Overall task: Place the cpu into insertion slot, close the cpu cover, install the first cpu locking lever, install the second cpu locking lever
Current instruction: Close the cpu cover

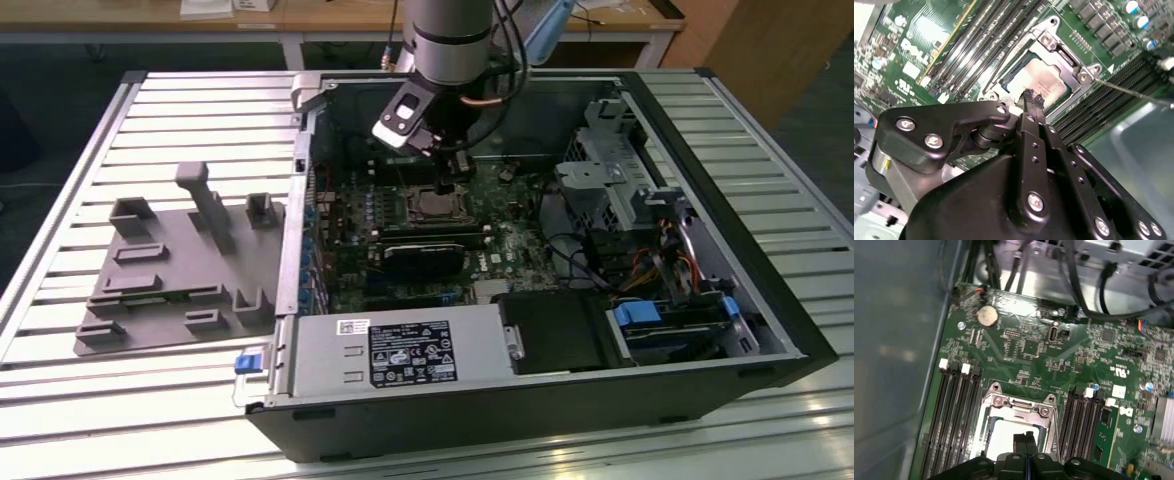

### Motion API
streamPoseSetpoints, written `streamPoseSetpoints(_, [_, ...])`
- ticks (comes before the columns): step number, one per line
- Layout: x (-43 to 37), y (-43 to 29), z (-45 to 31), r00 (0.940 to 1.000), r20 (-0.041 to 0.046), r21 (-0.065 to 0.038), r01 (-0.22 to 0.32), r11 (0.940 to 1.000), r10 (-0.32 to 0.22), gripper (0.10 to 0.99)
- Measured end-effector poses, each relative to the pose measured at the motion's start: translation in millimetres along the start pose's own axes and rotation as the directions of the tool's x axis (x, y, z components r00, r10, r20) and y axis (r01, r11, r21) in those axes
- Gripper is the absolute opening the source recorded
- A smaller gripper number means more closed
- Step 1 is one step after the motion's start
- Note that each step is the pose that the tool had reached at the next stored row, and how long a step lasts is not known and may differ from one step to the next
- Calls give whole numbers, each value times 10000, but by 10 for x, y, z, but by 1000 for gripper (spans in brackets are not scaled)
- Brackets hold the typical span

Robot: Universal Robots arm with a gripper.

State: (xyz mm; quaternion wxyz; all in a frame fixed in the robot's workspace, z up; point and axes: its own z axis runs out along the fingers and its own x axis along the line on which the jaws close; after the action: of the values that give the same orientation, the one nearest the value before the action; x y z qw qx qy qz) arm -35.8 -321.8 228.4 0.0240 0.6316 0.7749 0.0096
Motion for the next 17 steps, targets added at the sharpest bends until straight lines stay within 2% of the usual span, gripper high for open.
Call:
streamPoseSetpoints(4, [0,0,3,9974,37,-2,714,9974,-714,102])
streamPoseSetpoints(9, [0,0,7,9874,80,-2,1582,9874,-1582,102])
streamPoseSetpoints(13, [0,0,10,9735,117,1,2282,9736,-2282,102])
streamPoseSetpoints(17, [0,-1,13,9548,153,6,2970,9549,-2969,102])
